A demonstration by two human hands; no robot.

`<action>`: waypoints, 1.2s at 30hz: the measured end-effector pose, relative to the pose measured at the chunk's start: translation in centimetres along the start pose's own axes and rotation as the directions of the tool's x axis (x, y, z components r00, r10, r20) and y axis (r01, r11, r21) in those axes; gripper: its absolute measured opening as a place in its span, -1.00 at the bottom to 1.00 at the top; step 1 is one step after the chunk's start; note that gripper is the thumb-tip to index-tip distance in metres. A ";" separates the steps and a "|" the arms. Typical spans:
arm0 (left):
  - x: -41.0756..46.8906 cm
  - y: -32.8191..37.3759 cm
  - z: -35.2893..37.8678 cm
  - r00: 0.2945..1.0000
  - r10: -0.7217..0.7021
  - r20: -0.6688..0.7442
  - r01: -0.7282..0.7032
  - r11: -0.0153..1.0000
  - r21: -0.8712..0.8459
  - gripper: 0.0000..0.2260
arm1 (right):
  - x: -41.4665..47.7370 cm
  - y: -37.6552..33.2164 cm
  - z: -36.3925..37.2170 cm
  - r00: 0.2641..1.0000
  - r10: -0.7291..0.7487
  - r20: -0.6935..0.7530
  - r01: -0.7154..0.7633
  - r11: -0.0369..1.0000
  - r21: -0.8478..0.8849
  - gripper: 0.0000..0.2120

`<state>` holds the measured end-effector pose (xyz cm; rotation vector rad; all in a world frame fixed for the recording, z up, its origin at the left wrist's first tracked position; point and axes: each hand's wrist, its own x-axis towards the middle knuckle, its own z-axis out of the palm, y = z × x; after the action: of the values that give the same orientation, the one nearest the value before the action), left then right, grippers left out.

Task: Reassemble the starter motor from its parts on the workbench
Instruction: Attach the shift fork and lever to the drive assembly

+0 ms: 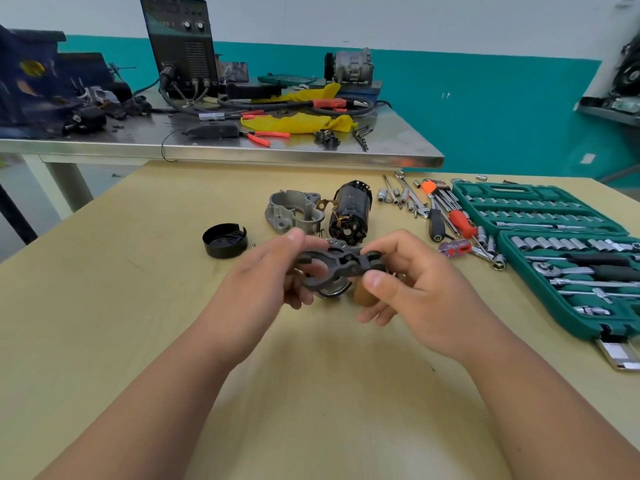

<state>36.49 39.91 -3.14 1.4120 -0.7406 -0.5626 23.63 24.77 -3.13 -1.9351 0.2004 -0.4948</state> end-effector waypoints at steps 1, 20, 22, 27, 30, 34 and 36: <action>0.0 0.2 0.0 1.000 -0.026 0.006 0.026 0.999 -0.047 -0.66 | 0.0 -0.1 -0.1 1.000 0.005 -0.008 -0.005 0.999 0.037 -0.86; -0.3 0.1 -0.2 0.997 0.061 0.041 -0.063 0.996 0.059 -0.62 | 0.2 0.0 0.1 0.994 0.109 0.016 -0.110 0.970 0.217 -0.92; -0.2 -0.1 -0.2 0.998 0.069 0.010 -0.069 0.996 0.058 -0.61 | 0.2 0.1 -0.2 0.995 0.102 -0.018 -0.096 0.975 0.202 -0.90; 0.7 -0.4 -0.4 0.965 0.021 -0.261 -0.030 0.999 -0.032 -0.73 | 0.4 0.4 -1.7 0.980 0.031 -0.195 -0.019 0.998 0.065 -0.90; 0.6 -0.6 -0.4 0.953 0.060 -0.298 -0.043 0.997 0.066 -0.76 | 0.3 0.4 -2.0 0.965 -0.060 -0.257 0.029 0.992 -0.123 -0.80; 0.8 -1.5 -0.4 0.953 0.113 -0.281 -0.055 0.976 0.209 -0.88 | 0.4 0.6 -2.1 0.946 -0.119 -0.303 0.062 0.980 -0.190 -0.78; 1.0 -2.1 -0.6 0.945 0.136 -0.297 -0.047 0.956 0.289 -0.89 | 0.8 1.1 -2.5 0.928 -0.083 -0.364 0.046 0.993 -0.111 -0.82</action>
<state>37.74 39.35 -5.12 1.6692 -0.6401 -0.1527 23.35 21.93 -3.05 -1.9374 0.4102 -0.9081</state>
